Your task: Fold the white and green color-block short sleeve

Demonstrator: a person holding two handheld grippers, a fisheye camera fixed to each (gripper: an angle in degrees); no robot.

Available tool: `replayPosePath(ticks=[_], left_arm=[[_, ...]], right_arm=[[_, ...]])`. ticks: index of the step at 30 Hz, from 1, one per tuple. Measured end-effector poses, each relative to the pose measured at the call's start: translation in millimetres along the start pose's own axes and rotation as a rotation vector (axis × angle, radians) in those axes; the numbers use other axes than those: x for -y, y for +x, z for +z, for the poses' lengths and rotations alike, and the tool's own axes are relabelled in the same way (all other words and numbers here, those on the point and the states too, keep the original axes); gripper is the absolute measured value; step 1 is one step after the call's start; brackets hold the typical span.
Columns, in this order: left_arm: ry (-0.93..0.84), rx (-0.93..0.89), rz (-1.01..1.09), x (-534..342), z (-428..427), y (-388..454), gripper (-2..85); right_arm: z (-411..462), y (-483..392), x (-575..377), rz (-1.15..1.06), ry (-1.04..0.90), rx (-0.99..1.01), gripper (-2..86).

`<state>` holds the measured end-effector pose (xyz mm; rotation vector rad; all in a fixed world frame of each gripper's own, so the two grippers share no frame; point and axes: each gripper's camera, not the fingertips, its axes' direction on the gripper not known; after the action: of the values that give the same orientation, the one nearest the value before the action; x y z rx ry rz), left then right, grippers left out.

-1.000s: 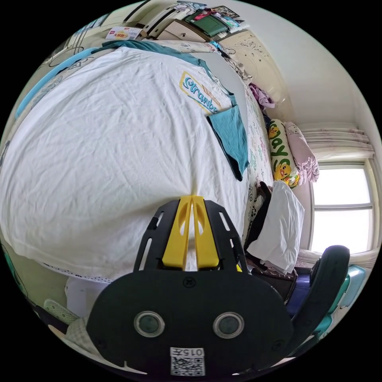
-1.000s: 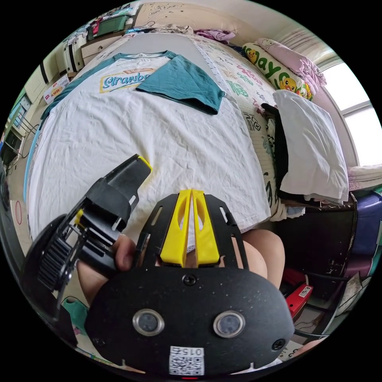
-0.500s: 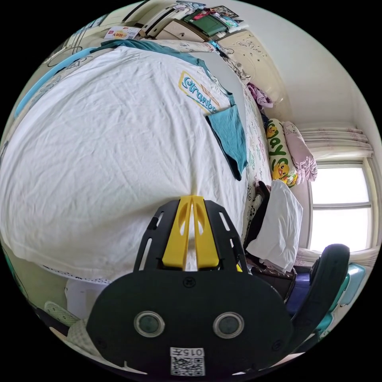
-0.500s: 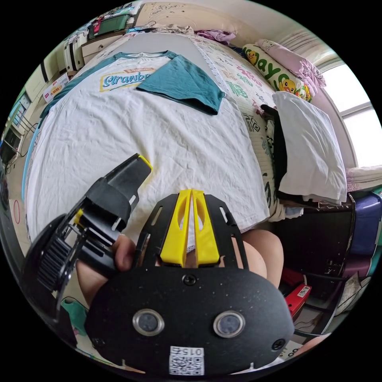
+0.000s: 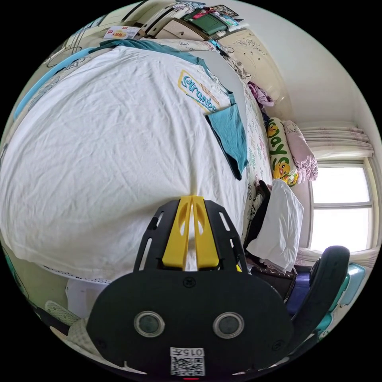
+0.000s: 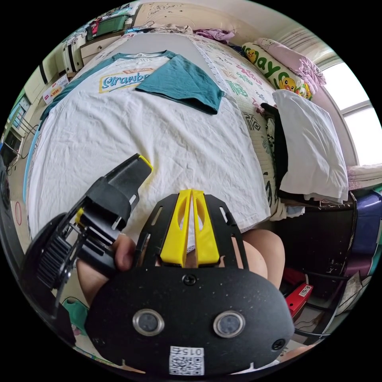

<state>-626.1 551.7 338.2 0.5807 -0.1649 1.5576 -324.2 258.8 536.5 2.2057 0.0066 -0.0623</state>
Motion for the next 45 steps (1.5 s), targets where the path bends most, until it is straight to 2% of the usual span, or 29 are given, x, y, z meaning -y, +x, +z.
replayPosePath(ticks=[24, 36, 45], left_arm=[[-0.009, -0.001, 0.012, 9, 4, 13, -0.8], [-0.015, 0.077, 0.019, 13, 4, 31, -0.8], [-0.015, 0.048, 0.007, 16, 1, 26, -0.8]], right_arm=[[-10, -22, 18, -0.004, 0.0, -0.004, -0.4], [-27, -18, 32, 0.034, -0.017, 0.068, -0.5], [-48, -25, 39, 0.018, -0.018, 0.047, -0.5]])
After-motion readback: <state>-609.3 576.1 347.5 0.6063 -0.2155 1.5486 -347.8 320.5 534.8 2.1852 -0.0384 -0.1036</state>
